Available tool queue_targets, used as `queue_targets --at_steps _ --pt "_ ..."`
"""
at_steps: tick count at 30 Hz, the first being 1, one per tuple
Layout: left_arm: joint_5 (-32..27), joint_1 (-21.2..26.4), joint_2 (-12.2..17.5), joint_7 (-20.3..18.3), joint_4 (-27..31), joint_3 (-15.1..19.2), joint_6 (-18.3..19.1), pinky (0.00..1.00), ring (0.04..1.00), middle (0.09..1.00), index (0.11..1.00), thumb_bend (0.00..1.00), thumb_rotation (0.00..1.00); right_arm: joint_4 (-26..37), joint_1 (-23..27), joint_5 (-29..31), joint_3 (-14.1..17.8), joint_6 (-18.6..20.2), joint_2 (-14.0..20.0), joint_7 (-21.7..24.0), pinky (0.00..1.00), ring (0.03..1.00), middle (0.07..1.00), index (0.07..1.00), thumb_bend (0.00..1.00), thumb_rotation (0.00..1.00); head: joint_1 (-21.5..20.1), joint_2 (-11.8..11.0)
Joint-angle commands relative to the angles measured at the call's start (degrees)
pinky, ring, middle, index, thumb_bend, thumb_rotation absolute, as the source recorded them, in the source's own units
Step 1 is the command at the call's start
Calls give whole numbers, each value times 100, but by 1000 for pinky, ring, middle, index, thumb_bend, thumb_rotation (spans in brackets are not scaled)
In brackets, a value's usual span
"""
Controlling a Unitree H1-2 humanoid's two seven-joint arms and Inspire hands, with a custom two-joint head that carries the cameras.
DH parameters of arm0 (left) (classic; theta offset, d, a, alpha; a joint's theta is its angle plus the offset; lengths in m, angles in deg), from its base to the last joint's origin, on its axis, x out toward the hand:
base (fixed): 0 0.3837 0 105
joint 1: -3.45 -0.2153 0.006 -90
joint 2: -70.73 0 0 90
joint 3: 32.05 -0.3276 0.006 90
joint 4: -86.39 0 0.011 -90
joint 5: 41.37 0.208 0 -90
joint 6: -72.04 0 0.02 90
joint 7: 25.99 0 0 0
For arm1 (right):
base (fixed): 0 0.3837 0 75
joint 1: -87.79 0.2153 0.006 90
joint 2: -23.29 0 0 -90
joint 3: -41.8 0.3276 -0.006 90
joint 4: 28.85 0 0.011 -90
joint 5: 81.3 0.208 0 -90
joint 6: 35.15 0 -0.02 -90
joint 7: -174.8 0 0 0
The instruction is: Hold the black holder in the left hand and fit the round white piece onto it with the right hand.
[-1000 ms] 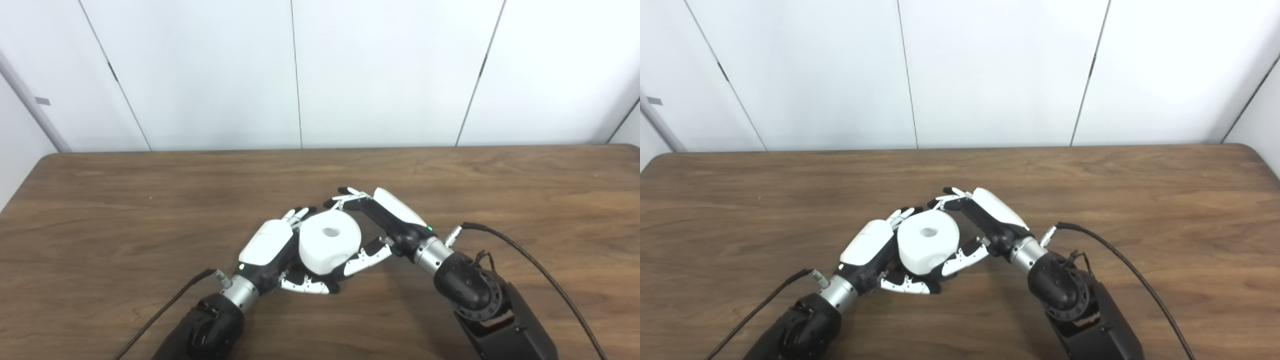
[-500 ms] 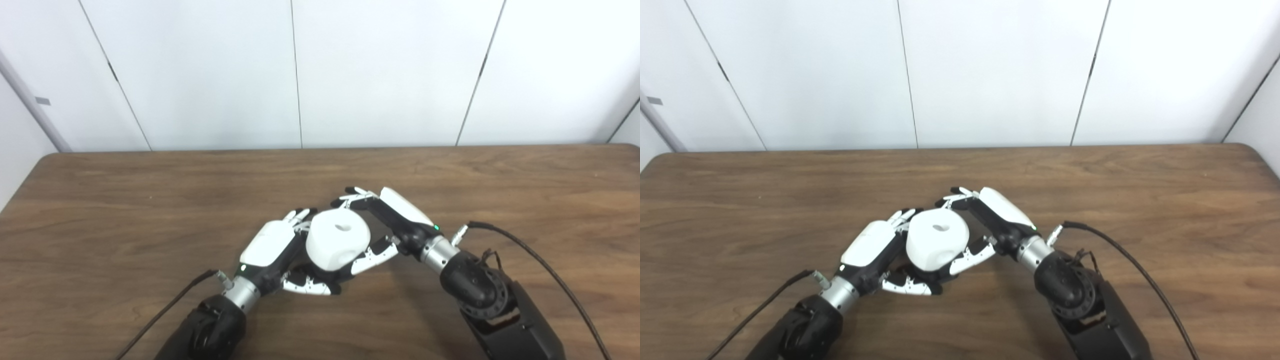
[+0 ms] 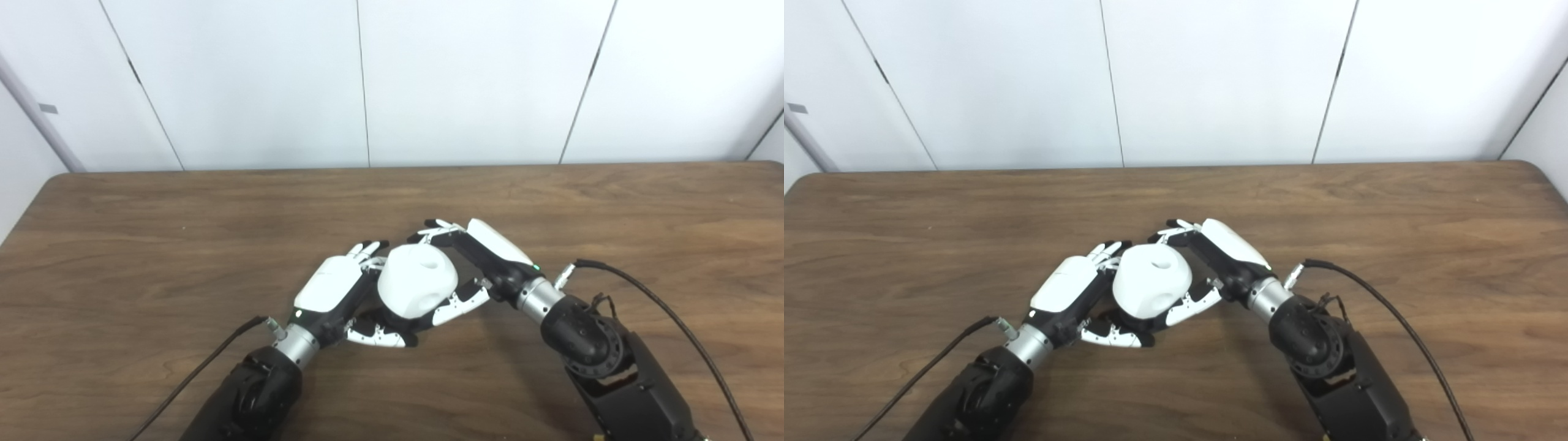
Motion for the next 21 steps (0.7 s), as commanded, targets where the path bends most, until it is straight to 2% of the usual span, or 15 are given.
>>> queue_targets --at_steps 1,10,21 --pt "47 89 -68 -66 97 -62 -45 1000 976 812 483 524 53 86 166 -84 -27 -165 7 -8 1000 959 815 486 510 145 6 10" --pt "85 112 -129 -68 84 -73 -1 1000 973 812 483 524 54 181 294 -177 -96 -231 197 137 1000 970 823 486 509 148 -15 20" --pt "113 129 -180 24 -27 -95 -29 1000 975 813 482 524 54 423 520 -284 -23 -635 456 215 1000 969 806 485 511 142 -61 -5"
